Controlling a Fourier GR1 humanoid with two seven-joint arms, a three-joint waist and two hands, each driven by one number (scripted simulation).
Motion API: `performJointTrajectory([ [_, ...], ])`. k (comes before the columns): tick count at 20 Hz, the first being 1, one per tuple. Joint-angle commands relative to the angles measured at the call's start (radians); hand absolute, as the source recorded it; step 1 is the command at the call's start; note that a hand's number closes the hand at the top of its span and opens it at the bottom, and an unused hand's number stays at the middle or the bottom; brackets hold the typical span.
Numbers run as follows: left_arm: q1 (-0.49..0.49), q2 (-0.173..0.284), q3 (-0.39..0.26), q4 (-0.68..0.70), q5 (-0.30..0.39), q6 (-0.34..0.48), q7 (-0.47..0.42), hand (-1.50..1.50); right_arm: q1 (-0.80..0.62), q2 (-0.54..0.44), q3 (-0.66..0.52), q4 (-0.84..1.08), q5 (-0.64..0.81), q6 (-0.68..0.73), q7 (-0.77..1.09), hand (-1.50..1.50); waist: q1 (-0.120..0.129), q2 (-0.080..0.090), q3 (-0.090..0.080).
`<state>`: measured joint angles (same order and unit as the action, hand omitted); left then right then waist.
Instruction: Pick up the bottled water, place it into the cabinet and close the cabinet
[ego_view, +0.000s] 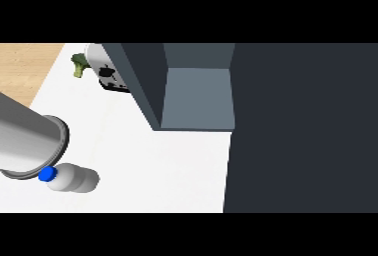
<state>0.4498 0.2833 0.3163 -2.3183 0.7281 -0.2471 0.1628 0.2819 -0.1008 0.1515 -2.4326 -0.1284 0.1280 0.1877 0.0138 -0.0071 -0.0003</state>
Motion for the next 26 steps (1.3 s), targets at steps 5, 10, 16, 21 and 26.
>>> performJointTrajectory([
  [5,0.154,0.003,0.177,-0.147,0.275,-0.056,0.085,-1.50,0.004,-0.008,0.021,-0.142,-0.006,-0.040,0.146,-1.50,0.007,-0.001,0.000],
  [10,0.131,0.013,0.201,-0.186,0.269,0.006,0.141,-1.50,-0.003,0.039,0.142,-0.158,0.089,-0.080,0.152,-1.50,-0.004,0.000,0.001],
  [16,0.197,-0.050,0.183,-0.180,0.259,-0.081,0.135,-1.50,0.003,0.007,0.090,-0.228,0.022,-0.086,0.217,-1.50,-0.004,-0.001,0.001],
  [21,0.111,0.001,0.223,-0.162,0.276,-0.010,0.181,-1.50,-0.071,0.008,0.093,-0.209,0.046,-0.116,0.261,-1.50,-0.009,0.003,0.001],
  [26,0.063,-0.017,0.214,-0.077,0.194,-0.036,0.162,-1.50,-0.077,0.032,0.193,-0.233,0.125,-0.164,0.292,-1.50,-0.017,0.004,0.000],
])
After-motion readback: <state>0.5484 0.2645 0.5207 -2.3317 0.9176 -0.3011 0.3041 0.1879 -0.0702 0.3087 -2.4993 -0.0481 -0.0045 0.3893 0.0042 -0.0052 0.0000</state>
